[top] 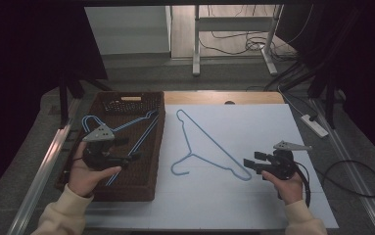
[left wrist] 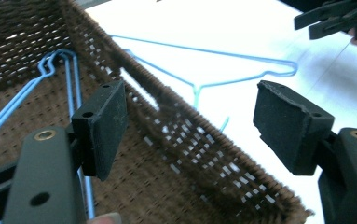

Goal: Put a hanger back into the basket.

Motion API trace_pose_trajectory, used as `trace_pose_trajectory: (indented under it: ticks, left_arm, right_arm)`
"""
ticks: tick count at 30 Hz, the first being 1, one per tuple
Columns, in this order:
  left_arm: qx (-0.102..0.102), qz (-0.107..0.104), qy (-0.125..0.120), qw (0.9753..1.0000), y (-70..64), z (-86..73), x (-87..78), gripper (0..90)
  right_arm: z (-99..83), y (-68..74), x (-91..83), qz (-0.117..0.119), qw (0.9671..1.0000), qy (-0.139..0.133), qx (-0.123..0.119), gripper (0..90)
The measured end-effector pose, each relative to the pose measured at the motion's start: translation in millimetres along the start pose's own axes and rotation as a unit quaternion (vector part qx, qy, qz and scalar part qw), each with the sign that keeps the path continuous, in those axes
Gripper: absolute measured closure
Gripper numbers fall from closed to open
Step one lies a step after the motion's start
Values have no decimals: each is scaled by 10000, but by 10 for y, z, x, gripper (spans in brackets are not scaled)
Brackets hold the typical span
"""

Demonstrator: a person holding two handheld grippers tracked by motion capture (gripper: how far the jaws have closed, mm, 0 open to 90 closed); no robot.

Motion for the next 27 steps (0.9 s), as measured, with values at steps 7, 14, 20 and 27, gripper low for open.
trace_pose_trajectory:
  ticks: [7,14,20,27]
  left_arm:
    - [114,-27,-105,9999,-145,1,106,267]
    - [66,-150,-237,9996,-208,-34,191,268]
    - [108,-206,-161,9996,-247,-60,289,269]
    - [154,-163,-93,9997,-255,-102,331,271]
  right_arm:
    - [5,-2,-8,9,10000,-6,-2,317]
    - [15,20,-13,2,10000,-18,-57,318]
    - [28,51,1,-32,9999,19,-164,318]
    - [41,83,60,-37,9996,98,-269,320]
Point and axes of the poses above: each handheld gripper's, and its own axes: x roughly forward along the jaws, z roughly out of its top, y roughly to its left, the point moved 3 cm from there along x, roughly forward along the jaws, and after that the axes turned 11 degrees about x, right-handed, at the moved point
